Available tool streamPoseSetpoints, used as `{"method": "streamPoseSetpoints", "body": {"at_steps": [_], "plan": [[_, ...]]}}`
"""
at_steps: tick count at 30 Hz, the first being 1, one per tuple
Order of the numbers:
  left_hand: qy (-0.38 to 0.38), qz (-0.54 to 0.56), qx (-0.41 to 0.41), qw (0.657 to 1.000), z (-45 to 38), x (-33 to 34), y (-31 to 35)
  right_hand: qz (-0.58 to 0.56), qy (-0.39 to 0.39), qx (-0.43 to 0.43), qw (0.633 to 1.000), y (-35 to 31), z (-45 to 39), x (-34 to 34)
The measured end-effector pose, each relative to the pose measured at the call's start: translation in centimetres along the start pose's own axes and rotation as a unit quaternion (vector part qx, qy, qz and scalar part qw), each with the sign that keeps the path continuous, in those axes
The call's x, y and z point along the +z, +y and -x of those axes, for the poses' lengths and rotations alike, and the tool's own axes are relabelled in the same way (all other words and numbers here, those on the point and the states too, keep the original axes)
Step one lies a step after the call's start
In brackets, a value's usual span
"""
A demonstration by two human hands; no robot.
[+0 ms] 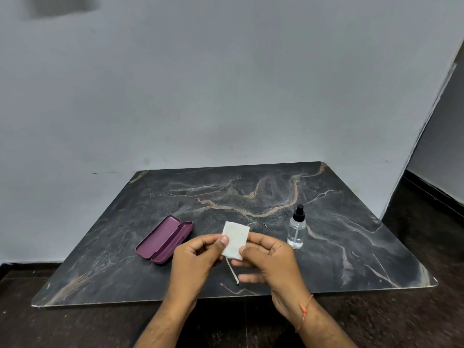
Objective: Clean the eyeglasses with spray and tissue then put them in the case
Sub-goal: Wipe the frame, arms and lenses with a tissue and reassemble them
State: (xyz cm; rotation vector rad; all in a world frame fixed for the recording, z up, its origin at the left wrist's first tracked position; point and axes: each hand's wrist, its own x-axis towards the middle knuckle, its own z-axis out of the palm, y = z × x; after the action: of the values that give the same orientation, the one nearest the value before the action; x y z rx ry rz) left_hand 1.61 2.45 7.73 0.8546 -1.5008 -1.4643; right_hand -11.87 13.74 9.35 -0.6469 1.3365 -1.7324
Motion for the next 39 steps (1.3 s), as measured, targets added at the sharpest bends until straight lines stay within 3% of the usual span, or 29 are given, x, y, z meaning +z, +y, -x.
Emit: {"method": "streamPoseSetpoints", "body": {"at_steps": [6,9,12,19,25,35,39], "plan": [[-0.022,-0.031,0.009,0.999,-1.1,-0.3,-1.8,-0.024,0.025,0.007,0.999,1.4,-1.1,0.2],[0.036,-0.135,0.050,0.989,-2.2,-1.6,-4.6,-0.013,0.087,-0.007,0.996,3.1,-2.2,-0.1],[0.049,-0.241,0.127,0.961,-3.4,-3.0,-6.4,-0.013,0.145,-0.029,0.989,4.6,-3.0,-0.9],[-0.069,-0.429,0.183,0.882,-6.0,-2.7,-6.3,0.040,0.180,-0.064,0.981,6.9,-3.4,-1.5],[-0.078,-0.476,0.283,0.829,-8.4,-2.7,-6.2,0.044,0.187,-0.061,0.980,7.1,-4.1,-1.6],[-0.057,-0.432,0.358,0.826,-9.1,-2.9,-7.6,0.056,0.193,-0.056,0.978,7.2,-4.7,-1.7],[-0.059,-0.418,0.367,0.829,-8.9,-2.9,-7.4,0.121,0.198,-0.074,0.970,7.3,-5.2,-1.3]]}}
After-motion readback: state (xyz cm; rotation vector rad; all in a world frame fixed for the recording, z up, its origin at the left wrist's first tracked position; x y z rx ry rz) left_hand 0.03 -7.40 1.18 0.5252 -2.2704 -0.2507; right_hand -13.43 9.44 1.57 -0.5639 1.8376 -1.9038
